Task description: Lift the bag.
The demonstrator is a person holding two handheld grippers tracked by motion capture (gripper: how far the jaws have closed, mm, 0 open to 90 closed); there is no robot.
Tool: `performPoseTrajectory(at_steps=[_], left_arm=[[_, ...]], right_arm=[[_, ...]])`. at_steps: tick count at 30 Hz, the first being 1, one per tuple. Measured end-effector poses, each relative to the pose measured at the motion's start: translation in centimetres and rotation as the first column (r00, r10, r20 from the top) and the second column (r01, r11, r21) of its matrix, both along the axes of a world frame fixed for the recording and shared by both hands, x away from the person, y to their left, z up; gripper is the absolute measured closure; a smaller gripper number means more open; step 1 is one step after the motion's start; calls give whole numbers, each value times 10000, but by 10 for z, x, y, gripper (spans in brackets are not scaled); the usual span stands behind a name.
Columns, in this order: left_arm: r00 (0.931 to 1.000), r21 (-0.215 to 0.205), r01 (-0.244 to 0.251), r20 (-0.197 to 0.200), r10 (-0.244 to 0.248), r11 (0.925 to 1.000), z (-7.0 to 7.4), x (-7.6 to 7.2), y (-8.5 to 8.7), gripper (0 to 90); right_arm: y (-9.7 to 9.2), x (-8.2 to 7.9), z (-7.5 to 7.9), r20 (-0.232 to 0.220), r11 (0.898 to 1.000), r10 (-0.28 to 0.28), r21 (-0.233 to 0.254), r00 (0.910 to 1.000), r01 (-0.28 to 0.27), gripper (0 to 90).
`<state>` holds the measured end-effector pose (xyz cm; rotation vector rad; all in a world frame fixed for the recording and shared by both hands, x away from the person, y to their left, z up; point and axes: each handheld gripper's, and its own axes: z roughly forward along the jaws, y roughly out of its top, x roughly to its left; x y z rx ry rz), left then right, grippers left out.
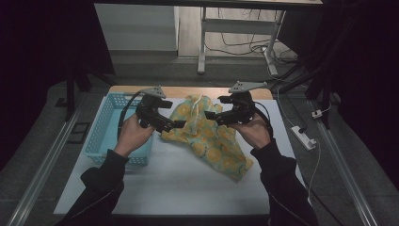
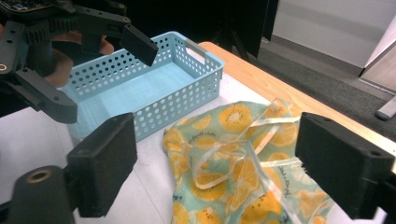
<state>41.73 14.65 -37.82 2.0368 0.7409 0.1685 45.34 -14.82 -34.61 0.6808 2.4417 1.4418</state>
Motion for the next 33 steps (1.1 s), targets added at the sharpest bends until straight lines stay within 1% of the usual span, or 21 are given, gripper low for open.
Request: performPoseTrajectory(at_steps=[3, 6, 9, 12, 14, 19, 22, 24, 26, 28, 30, 33], left_arm=[[10000, -37, 37, 22, -37, 10000, -8, -4, 3, 0], [10000, -67, -28, 17, 28, 10000, -15, -9, 6, 0], [10000, -137, -80, 30, 80, 9999, -21, -13, 10, 0], [9995, -36, -233, 196, 234, 9997, -30, -19, 12, 0], [9993, -36, -318, 203, 319, 9995, -35, -22, 13, 0], [9987, -68, -516, 42, 516, 9986, -48, -27, 18, 0], [9972, -247, -743, -44, 742, 9969, -55, -31, 23, 0], [9965, -169, -830, -106, 829, 9964, -58, -33, 24, 0], [9956, -121, -931, -70, 930, 9956, -61, -35, 25, 0], [9956, -64, -936, -86, 936, 9956, -63, -38, 25, 0], [9956, 44, -933, -57, 933, 9956, -64, -42, 25, 0], [9958, -42, -906, -96, 905, 9959, -65, -47, 26, 0]], right_arm=[[0, -3, -8, -2, 9999, -69, -108, 10000, 69, 68], [-1, -6, -16, -65, 9999, -152, -45, 9999, 152, 23], [-3, -9, -23, -60, 9998, -218, 28, 9997, 218, 14], [-4, -11, -29, -88, 9996, -236, 123, 9997, 237, 5], [-5, -12, -35, -60, 9996, -251, 82, 9997, 252, 0], [-6, -15, -46, -56, 9995, -327, 4, 9995, 327, 0], [-7, -17, -49, -5, 9994, -310, -173, 9995, 310, 0], [-8, -19, -52, 36, 9992, -308, -249, 9995, 309, 0], [-9, -21, -53, 56, 9990, -322, -314, 9995, 324, 0], [-10, -23, -55, 68, 9989, -337, -310, 9994, 339, 0], [-11, -26, -57, 56, 9987, -296, -420, 9995, 298, 0], [-14, -29, -60, 98, 9979, -353, -541, 9993, 358, 0]])
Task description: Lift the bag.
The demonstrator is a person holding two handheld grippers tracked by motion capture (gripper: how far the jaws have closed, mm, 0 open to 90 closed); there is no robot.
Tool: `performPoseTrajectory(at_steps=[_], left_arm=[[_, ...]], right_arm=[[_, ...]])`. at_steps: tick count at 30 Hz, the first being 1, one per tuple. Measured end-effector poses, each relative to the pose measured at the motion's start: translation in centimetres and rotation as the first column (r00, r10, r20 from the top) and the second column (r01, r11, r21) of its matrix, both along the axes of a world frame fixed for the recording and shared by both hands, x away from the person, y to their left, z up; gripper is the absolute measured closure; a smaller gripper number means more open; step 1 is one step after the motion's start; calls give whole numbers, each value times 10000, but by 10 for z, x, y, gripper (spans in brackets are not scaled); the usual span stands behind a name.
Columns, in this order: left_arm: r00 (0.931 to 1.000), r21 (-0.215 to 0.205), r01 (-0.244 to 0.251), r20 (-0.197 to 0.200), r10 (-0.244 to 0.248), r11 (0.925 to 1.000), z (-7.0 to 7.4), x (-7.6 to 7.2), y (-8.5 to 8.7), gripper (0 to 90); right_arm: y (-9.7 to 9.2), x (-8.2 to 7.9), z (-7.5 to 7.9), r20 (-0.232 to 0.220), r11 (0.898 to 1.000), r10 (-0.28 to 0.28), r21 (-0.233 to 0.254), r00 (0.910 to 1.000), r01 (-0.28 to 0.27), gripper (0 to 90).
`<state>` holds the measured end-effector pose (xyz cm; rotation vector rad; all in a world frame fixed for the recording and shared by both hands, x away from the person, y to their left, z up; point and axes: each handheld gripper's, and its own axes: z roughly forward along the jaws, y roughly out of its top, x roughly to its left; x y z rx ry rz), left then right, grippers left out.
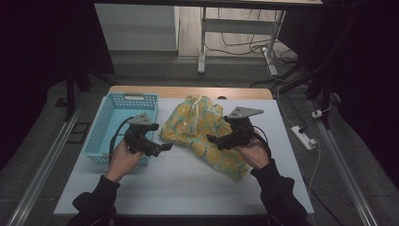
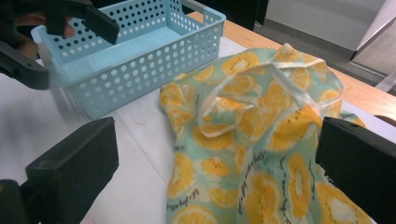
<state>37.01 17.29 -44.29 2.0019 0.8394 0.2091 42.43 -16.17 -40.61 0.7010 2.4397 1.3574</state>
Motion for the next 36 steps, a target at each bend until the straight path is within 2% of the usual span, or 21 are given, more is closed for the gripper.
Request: performPoseTrajectory(at_steps=[5, 18, 24, 29, 36], left_arm=[[10000, -1, 49, 23, -49, 10000, -1, -9, 4, 0], [9997, -291, -118, -232, 111, 9995, -6, -28, 19, 0], [9991, -325, -322, -273, 313, 9990, -9, -42, 31, 0], [9978, -345, -501, -452, 485, 9981, -18, -54, 39, 0], [9957, -417, -803, -487, 782, 9959, -24, -71, 48, 0]], right_arm=[[-6, -4, -2, 27, 10000, -60, -53, 10000, 60, 0], [-18, -19, -5, -133, 9997, -232, -9, 9996, 232, 0], [-25, -28, -7, -114, 9995, -318, -68, 9994, 318, 0], [-31, -36, -9, -20, 9992, -377, -96, 9993, 376, 0], [-44, -46, -16, -72, 9987, -506, 86, 9987, 507, 0]])
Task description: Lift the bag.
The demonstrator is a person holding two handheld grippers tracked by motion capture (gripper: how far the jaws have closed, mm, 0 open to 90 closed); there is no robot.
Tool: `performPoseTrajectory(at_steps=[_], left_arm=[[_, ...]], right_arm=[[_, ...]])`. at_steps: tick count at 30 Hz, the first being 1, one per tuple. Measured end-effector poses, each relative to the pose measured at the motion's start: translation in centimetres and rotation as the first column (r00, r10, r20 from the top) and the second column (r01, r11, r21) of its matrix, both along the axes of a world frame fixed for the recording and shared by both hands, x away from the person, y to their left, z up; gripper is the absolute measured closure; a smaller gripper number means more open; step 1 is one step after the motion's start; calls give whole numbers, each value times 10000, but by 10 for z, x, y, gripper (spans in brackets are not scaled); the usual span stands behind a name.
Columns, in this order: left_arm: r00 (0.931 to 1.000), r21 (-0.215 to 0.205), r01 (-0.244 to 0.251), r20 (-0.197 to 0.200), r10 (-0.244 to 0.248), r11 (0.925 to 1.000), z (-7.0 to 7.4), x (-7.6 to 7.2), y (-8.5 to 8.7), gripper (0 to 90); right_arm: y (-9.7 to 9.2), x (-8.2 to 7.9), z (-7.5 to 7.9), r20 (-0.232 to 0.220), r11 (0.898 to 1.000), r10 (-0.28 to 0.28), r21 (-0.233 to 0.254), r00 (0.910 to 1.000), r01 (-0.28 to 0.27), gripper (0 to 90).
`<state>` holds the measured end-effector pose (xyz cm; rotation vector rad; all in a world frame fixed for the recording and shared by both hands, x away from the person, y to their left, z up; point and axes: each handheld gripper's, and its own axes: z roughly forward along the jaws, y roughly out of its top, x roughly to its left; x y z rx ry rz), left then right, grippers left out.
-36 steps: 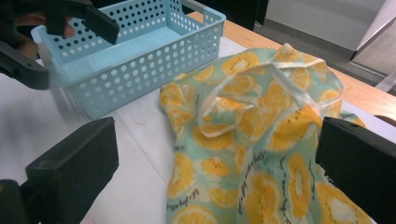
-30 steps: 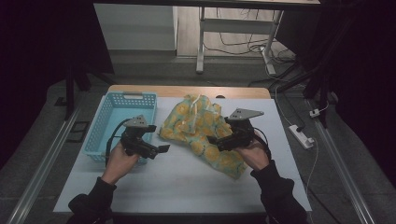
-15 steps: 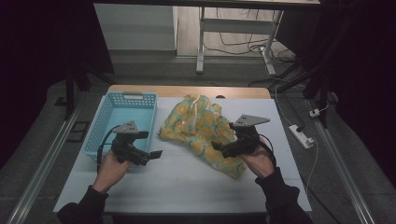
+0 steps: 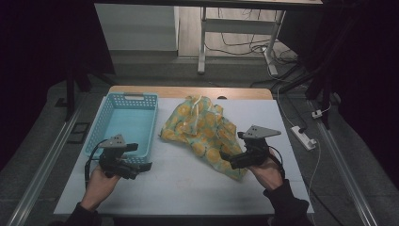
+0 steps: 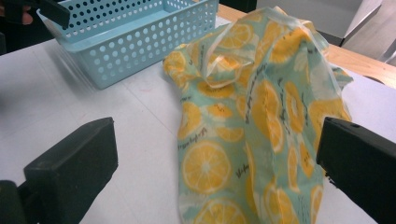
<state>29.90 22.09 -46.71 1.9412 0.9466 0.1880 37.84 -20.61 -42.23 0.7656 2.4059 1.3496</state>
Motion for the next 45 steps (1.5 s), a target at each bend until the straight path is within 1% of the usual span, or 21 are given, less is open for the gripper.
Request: performPoseTrajectory(at_steps=[7, 9, 11, 14, 18, 23, 25, 29, 32, 35, 38, 39, 41, 42, 44, 45], left_arm=[[9997, -25, -262, -3, 262, 9997, -4, -16, 9, 0], [9994, -10, -354, -15, 354, 9994, -6, -21, 12, 0], [9985, 14, -550, -4, 550, 9985, -8, -25, 17, 0], [9970, -112, -766, -97, 765, 9970, -12, -32, 24, 0], [9944, -129, -1048, -129, 1046, 9944, -17, -41, 34, 0], [9895, -122, -1447, -39, 1446, 9894, -20, -55, 44, 0], [9881, -136, -1537, -38, 1537, 9880, -22, -61, 48, 0], [9838, -42, -1794, -44, 1793, 9838, -26, -70, 55, 0], [9800, 45, -1983, -141, 1984, 9801, -31, -76, 60, 0], [9761, 112, -2155, -256, 2157, 9765, -38, -81, 64, 0], [9722, 140, -2295, -442, 2299, 9732, -44, -85, 67, 0], [9717, 225, -2301, -488, 2310, 9729, -46, -86, 67, 0], [9697, 553, -2371, -468, 2397, 9699, -48, -88, 67, 0], [9693, 656, -2368, -523, 2403, 9694, -49, -89, 66, 0], [9671, 848, -2420, -591, 2473, 9666, -51, -92, 66, 0], [9659, 1010, -2435, -653, 2506, 9646, -52, -93, 66, 0]], right_arm=[[-16, -15, -7, -27, 9997, -255, -46, 9997, 255, 0], [-21, -19, -10, -38, 9992, -378, -87, 9993, 378, 0], [-27, -21, -13, -39, 9982, -592, -136, 9982, 592, 0], [-37, -24, -18, -124, 9963, -863, -15, 9962, 863, 0], [-50, -30, -23, -128, 9928, -1189, 112, 9928, 1190, 0], [-65, -41, -27, -145, 9880, -1525, 211, 9882, 1527, 0], [-71, -45, -28, -148, 9853, -1684, 279, 9856, 1688, 0], [-84, -54, -32, -136, 9798, -1960, 372, 9805, 1964, 0], [-91, -59, -38, -128, 9756, -2180, 241, 9759, 2182, 0], [-98, -64, -46, -246, 9714, -2372, 35, 9711, 2374, 0], [-102, -68, -54, -309, 9678, -2504, -346, 9677, 2493, 0], [-104, -70, -56, -318, 9662, -2556, -437, 9663, 2541, 0], [-107, -72, -60, -453, 9637, -2641, -530, 9634, 2617, 0], [-108, -73, -63, -518, 9624, -2684, -581, 9619, 2654, 0], [-110, -76, -68, -699, 9598, -2757, -736, 9587, 2707, 0], [-111, -77, -71, -817, 9586, -2794, -813, 9567, 2730, 0]])
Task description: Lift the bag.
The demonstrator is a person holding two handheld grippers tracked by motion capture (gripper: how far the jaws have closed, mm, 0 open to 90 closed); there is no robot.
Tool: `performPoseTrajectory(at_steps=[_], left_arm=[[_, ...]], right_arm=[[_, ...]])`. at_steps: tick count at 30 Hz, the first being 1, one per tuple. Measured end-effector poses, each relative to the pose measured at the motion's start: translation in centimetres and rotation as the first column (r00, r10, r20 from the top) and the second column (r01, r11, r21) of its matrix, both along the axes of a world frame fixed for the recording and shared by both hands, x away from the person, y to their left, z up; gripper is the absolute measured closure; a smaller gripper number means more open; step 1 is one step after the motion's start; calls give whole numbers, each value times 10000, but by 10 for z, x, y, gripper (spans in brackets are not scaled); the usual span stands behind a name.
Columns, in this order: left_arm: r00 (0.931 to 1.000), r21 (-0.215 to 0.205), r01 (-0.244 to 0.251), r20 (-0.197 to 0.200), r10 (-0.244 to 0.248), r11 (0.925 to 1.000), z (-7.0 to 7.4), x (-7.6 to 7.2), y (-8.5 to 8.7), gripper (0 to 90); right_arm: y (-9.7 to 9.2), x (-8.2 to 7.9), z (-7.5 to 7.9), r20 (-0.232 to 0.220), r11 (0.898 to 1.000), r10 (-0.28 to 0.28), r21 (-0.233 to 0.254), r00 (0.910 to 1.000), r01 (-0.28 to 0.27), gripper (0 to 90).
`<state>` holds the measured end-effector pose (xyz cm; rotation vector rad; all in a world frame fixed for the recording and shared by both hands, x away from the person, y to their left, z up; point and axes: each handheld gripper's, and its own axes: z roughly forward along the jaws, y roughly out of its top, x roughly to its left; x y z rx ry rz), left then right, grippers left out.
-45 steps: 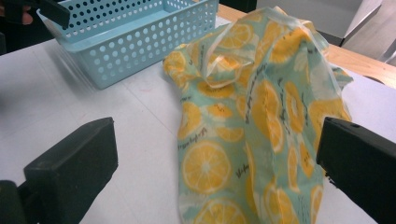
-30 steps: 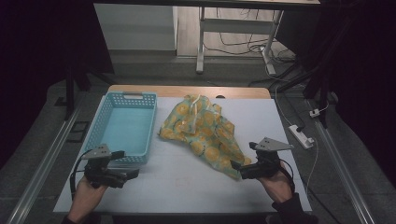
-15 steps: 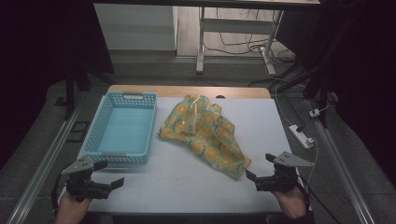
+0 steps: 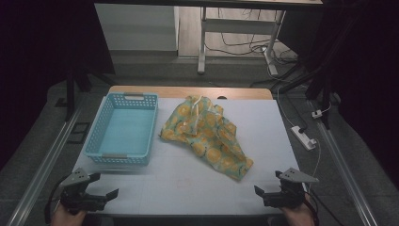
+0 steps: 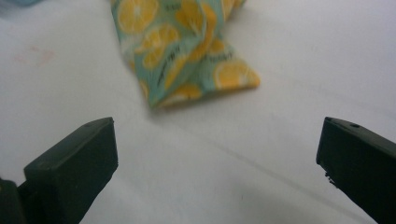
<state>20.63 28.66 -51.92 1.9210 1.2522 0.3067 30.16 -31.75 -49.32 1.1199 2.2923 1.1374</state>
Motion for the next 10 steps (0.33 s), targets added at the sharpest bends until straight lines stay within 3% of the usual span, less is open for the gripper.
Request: performPoseTrajectory(at_steps=[2, 10], left_arm=[[9998, 279, -75, -204, 81, 9996, -2, -2, 1, 0], [9987, 43, -249, -434, 251, 9997, -3, -2, 6, 0]], right_arm=[[-2, -2, -5, -259, 9999, -12, -170, 9997, 7, 0], [-2, -2, -5, -339, 9993, -221, -324, 9992, 210, 0]])
